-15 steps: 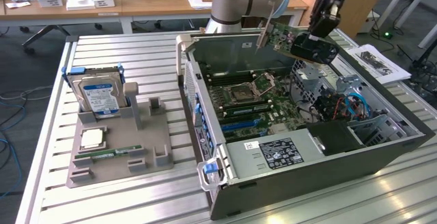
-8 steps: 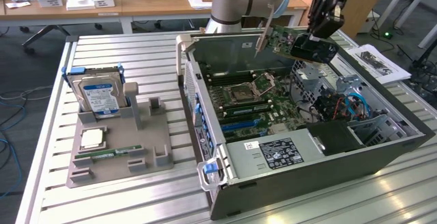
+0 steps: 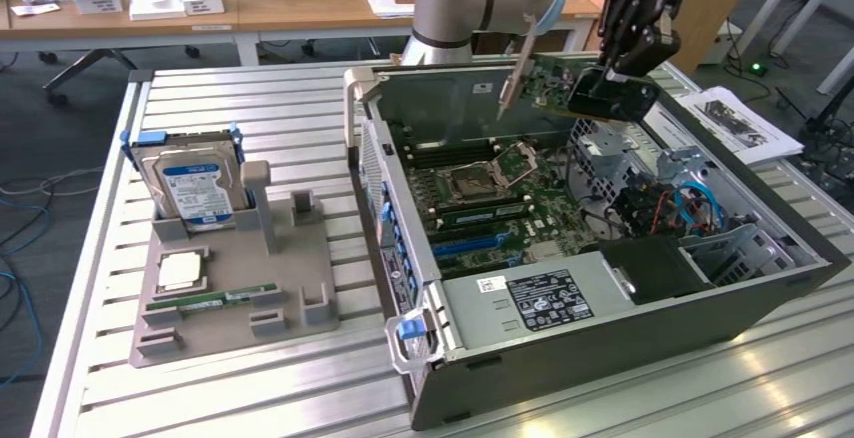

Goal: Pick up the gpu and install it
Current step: 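Insert the gpu into the slot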

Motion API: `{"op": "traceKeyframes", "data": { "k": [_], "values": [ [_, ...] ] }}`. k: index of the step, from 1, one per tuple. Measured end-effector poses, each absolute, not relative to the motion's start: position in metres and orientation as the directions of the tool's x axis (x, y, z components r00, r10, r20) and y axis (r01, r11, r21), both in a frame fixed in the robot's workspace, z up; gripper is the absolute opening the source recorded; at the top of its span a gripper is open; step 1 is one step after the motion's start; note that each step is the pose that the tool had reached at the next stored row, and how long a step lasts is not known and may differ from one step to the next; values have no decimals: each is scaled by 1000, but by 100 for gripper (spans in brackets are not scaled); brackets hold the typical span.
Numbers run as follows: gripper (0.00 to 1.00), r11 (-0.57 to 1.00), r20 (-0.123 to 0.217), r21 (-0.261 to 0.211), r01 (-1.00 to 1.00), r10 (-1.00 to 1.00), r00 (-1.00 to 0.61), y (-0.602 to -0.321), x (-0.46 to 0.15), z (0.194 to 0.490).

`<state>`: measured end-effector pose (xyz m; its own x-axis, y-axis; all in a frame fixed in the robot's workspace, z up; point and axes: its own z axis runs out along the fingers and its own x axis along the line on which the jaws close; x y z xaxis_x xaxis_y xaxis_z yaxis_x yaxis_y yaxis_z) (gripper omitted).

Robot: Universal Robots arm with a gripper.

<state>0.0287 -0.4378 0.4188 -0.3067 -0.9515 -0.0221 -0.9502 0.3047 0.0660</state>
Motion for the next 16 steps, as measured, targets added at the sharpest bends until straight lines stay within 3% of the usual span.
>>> {"op": "traceKeyframes", "data": {
  "k": [16],
  "values": [
    [27, 71, -22, 66, -995, -997, -73, -438, 29, 418]
  ]
}}
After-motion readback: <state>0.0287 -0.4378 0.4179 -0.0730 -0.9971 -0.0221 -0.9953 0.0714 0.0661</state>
